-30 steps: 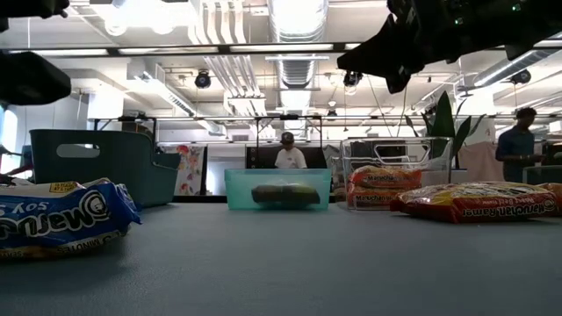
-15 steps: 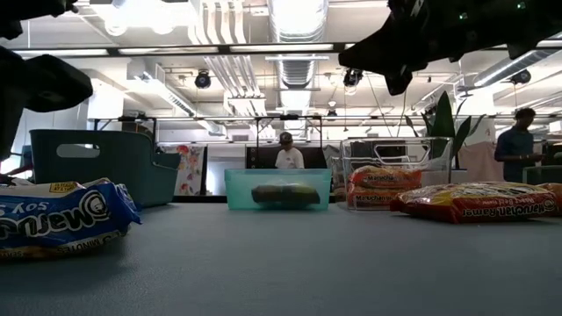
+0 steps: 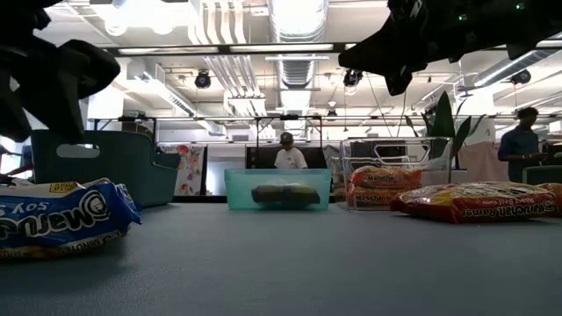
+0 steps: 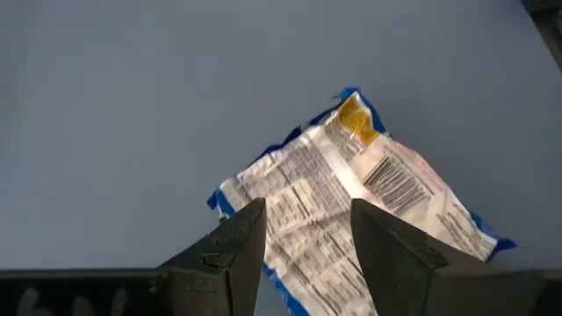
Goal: Sort Maruchan noodles
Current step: Put the blue noodle pack into the dark blue bin
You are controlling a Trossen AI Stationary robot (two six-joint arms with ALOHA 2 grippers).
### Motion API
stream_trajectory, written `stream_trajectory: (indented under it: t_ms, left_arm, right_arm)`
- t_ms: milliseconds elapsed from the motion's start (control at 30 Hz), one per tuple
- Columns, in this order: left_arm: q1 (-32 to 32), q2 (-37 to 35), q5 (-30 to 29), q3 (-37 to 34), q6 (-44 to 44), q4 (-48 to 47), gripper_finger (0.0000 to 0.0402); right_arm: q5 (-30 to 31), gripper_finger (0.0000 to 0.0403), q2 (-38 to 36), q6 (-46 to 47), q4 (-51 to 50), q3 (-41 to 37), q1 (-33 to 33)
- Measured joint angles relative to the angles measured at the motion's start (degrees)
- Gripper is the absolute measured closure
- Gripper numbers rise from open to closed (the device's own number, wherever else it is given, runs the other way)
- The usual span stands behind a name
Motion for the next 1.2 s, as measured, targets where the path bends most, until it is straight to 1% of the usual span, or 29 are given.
stream_trajectory:
  t_ms: [100, 200, 267, 367, 600, 800, 1033, 1100, 1200]
  left_arm:
    - [0.4, 0.0, -0.4, -1.9, 1.4, 2.4, 0.0251]
    - [1.0, 0.0, -2.5, -3.9, 0.8, 2.0, 0.0251]
    - [1.5, 0.0, -2.6, -5.1, 0.4, 3.0, 0.0251]
    - [1.6, 0.0, -3.0, -5.3, 1.0, 6.0, 0.0251]
    - [1.6, 0.3, -5.1, -5.9, 1.4, 8.0, 0.0251]
    - [2.1, 0.3, -5.7, -11.3, 1.9, 19.6, 0.0251]
    - [4.2, 0.3, -5.7, -18.0, 5.3, 35.6, 0.0251]
    - [4.8, 0.3, -5.3, -19.3, 5.9, 38.0, 0.0251]
    - [5.4, 0.3, -4.0, -20.2, 5.2, 38.9, 0.0251]
  right_arm:
    - [0.0, 0.0394, 0.0, 0.0, 0.0, 0.0, 0.0]
    - [0.0, 0.0394, 0.0, 0.0, 0.0, 0.0, 0.0]
    - [0.0, 0.0394, 0.0, 0.0, 0.0, 0.0, 0.0]
    - [0.0, 0.0394, 0.0, 0.2, 0.0, 0.0, 0.0]
    - [0.1, 0.0394, 0.0, 0.2, 0.0, -0.1, 0.0]
    - [0.1, 0.0394, 0.0, 0.4, -0.1, -0.2, 0.0]
    - [0.1, 0.0394, 0.0, 0.6, 0.0, -0.3, 0.0]
    - [0.1, 0.0394, 0.0, 0.6, 0.0, -0.3, 0.0]
    - [0.0, 0.0394, 0.0, 0.6, 0.0, -0.3, 0.0]
